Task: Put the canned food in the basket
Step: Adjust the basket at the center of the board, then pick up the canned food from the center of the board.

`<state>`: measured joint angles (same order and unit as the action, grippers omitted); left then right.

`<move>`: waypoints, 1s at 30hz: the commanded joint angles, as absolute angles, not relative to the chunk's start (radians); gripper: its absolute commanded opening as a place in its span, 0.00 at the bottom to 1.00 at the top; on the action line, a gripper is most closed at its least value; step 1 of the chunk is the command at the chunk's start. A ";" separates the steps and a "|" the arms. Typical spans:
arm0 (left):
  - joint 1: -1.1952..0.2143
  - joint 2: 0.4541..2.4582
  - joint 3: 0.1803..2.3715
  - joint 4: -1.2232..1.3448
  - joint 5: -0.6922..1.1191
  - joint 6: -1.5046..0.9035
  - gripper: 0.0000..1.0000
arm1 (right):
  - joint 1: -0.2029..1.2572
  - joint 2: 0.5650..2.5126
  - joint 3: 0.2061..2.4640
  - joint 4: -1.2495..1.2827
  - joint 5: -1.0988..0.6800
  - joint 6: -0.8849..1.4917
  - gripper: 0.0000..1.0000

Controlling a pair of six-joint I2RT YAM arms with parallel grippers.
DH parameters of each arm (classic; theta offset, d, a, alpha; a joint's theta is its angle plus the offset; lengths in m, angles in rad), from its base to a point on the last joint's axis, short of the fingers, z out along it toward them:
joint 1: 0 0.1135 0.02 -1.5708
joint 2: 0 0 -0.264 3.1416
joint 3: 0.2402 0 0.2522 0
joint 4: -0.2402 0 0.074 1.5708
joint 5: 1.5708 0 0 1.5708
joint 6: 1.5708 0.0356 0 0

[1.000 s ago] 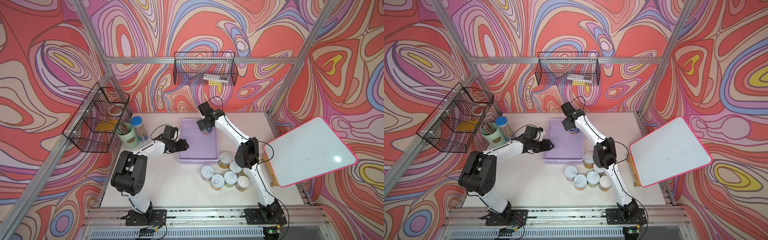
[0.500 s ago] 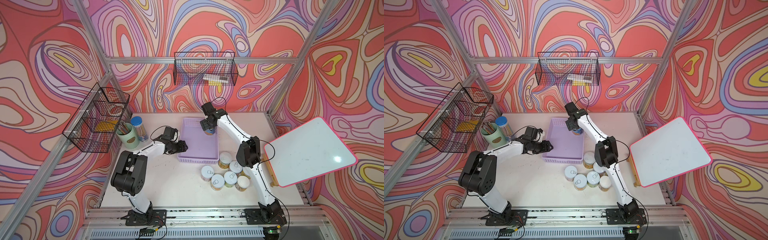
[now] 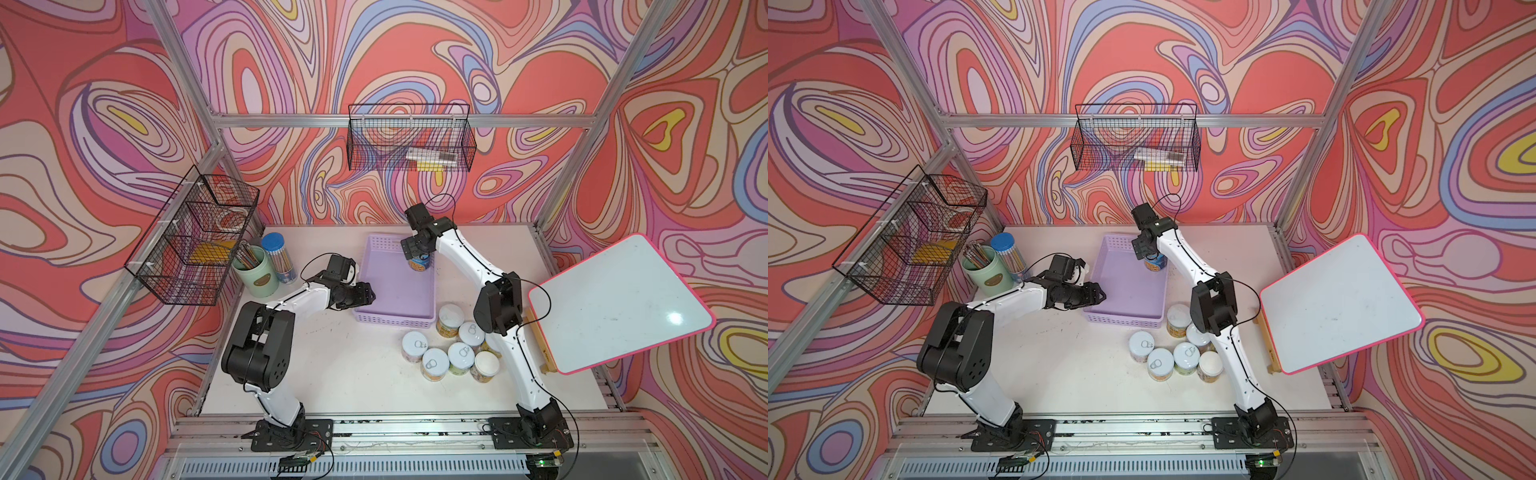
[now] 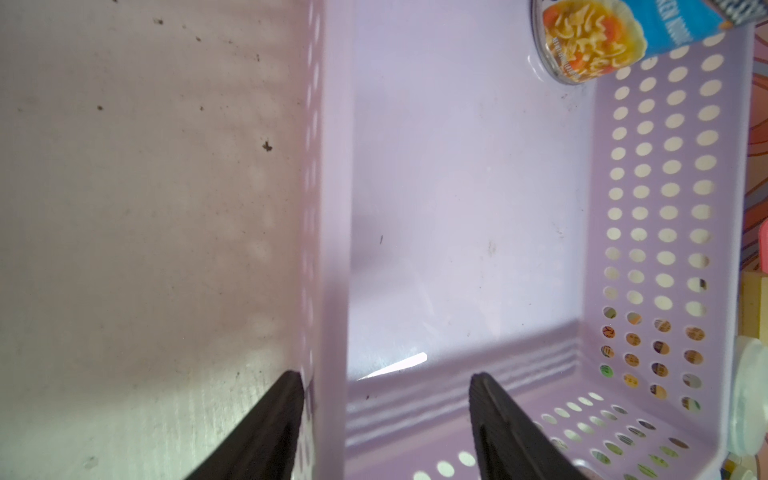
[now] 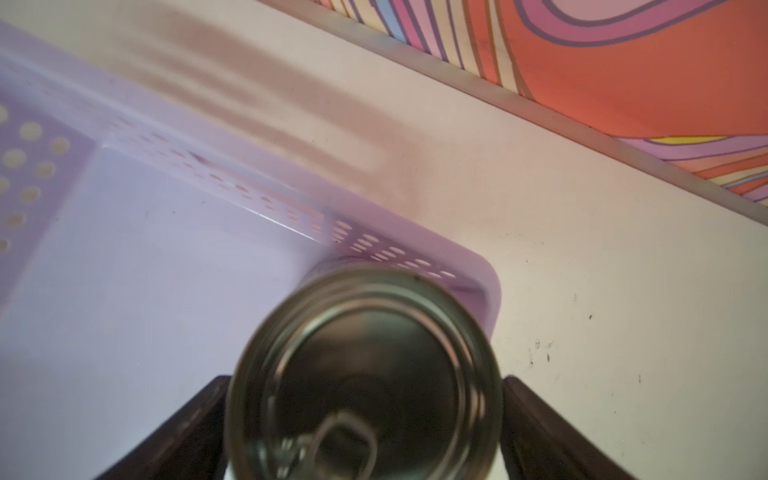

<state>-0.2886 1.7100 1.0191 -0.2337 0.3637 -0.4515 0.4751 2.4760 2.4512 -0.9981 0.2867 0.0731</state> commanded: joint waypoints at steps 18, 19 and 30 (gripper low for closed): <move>-0.360 1.602 0.974 -0.293 0.370 -0.436 0.70 | 0.466 2.206 2.223 -0.871 0.098 0.110 0.98; -0.364 1.595 0.968 -0.293 0.373 -0.436 0.70 | 0.466 2.188 2.202 -0.866 0.094 0.116 0.98; -0.391 1.455 0.910 -0.387 0.245 -0.471 0.87 | 0.469 1.913 1.851 -0.766 0.102 0.166 0.98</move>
<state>-0.3882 1.5208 0.9176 -0.3176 0.3145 -0.4568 0.4686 1.9881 1.9240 -0.8101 0.1074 0.1318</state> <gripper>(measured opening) 0.837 0.982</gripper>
